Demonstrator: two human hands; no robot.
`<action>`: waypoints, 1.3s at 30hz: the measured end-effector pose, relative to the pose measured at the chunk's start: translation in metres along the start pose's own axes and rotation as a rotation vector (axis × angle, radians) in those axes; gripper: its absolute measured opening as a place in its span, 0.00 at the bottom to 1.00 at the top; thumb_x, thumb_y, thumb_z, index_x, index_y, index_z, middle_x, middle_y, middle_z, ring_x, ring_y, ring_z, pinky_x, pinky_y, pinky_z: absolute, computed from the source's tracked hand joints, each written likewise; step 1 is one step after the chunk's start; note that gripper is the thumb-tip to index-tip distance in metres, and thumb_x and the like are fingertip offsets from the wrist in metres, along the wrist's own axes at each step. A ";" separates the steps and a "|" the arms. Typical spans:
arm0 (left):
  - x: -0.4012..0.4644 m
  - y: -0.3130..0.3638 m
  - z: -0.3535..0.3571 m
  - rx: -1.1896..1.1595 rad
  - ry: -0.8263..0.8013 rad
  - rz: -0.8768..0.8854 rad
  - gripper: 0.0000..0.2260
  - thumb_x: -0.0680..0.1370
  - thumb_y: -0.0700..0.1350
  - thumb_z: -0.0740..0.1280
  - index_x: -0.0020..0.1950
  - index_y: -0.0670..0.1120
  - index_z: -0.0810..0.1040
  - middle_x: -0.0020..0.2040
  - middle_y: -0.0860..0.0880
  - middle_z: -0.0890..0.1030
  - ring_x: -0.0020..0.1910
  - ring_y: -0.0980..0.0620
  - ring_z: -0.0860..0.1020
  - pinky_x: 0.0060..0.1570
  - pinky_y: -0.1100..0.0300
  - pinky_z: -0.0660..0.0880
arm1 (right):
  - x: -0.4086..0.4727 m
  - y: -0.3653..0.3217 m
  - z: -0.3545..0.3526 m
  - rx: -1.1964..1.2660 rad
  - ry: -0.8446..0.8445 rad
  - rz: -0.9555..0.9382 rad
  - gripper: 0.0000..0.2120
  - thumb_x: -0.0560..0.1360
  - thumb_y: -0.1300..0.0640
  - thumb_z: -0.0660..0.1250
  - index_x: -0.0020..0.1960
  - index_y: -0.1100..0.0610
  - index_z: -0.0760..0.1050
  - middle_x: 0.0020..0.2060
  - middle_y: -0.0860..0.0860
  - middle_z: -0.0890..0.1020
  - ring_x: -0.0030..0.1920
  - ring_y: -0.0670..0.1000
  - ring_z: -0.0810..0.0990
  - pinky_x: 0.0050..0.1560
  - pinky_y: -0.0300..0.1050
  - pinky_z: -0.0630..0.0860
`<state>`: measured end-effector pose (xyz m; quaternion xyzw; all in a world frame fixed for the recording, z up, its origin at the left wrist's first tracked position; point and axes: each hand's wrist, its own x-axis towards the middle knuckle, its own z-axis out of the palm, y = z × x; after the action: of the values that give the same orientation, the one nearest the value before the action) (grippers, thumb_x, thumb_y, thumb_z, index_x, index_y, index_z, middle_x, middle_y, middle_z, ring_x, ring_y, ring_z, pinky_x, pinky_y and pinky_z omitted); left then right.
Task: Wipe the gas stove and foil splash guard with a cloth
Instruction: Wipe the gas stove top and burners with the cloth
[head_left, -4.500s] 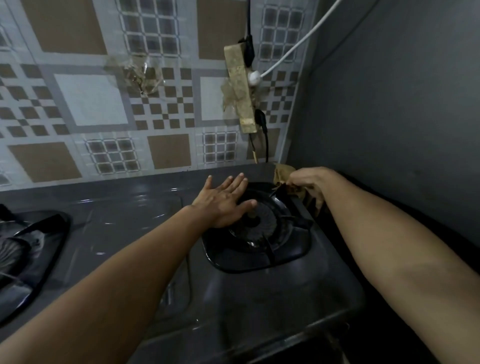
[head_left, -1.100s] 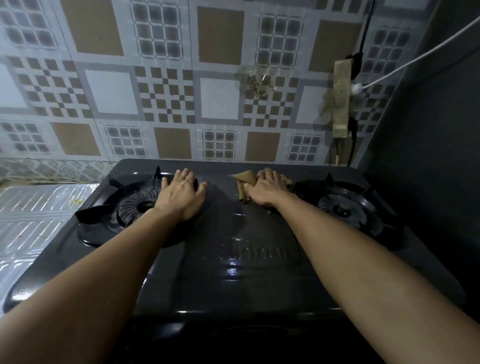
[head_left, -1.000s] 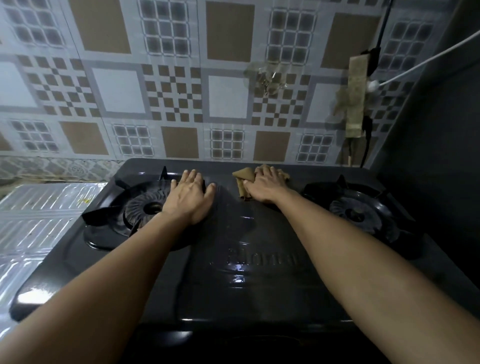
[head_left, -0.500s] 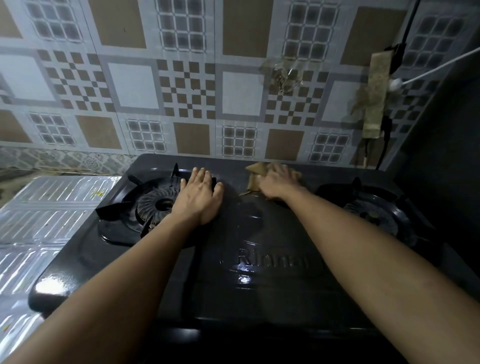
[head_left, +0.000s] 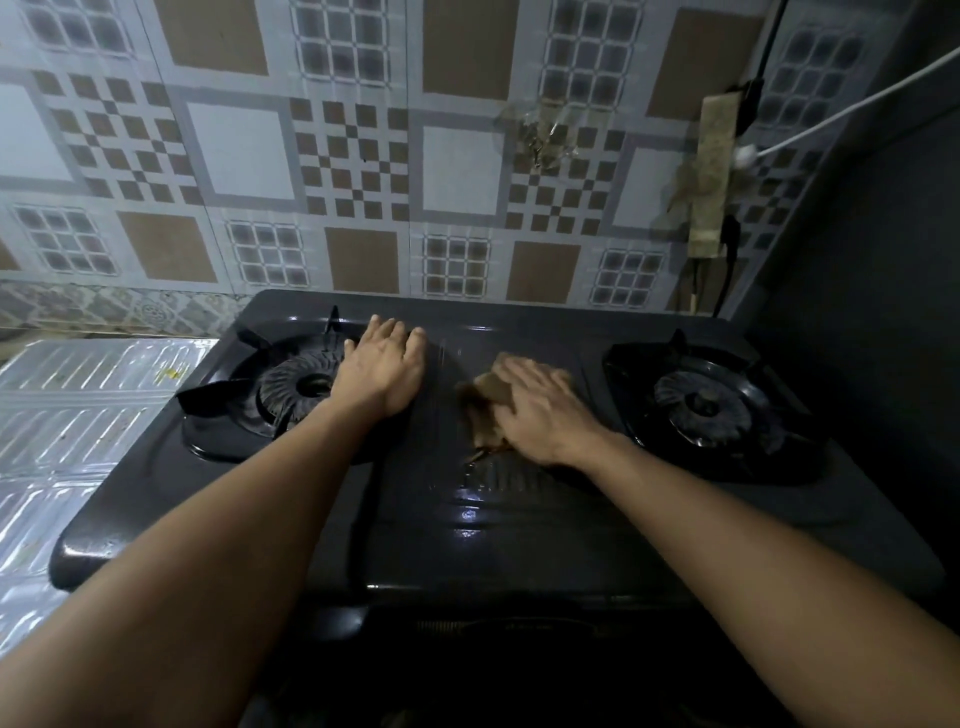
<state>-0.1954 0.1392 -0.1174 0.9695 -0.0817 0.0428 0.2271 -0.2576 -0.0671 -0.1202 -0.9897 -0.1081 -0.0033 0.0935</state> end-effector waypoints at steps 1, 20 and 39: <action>-0.001 0.002 -0.001 -0.013 -0.002 -0.011 0.30 0.80 0.57 0.42 0.72 0.41 0.67 0.77 0.43 0.62 0.79 0.46 0.52 0.74 0.38 0.51 | 0.001 0.012 -0.005 0.007 0.006 0.109 0.29 0.80 0.46 0.52 0.77 0.58 0.55 0.78 0.53 0.55 0.78 0.54 0.51 0.77 0.52 0.47; -0.019 0.018 -0.010 0.207 0.057 -0.013 0.32 0.81 0.60 0.42 0.78 0.40 0.57 0.80 0.43 0.53 0.79 0.45 0.46 0.74 0.37 0.42 | -0.088 0.006 0.000 -0.007 0.050 0.213 0.31 0.79 0.42 0.53 0.77 0.57 0.55 0.78 0.54 0.56 0.78 0.54 0.51 0.77 0.53 0.47; -0.098 -0.041 -0.044 0.265 -0.037 0.084 0.22 0.82 0.54 0.51 0.66 0.44 0.75 0.71 0.43 0.70 0.73 0.43 0.63 0.70 0.40 0.60 | -0.147 -0.076 0.015 0.044 0.048 -0.104 0.31 0.78 0.43 0.55 0.77 0.54 0.57 0.78 0.51 0.57 0.78 0.51 0.51 0.77 0.49 0.47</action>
<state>-0.2861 0.2084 -0.1073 0.9873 -0.1200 0.0448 0.0936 -0.4179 -0.0232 -0.1246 -0.9801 -0.1574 -0.0297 0.1174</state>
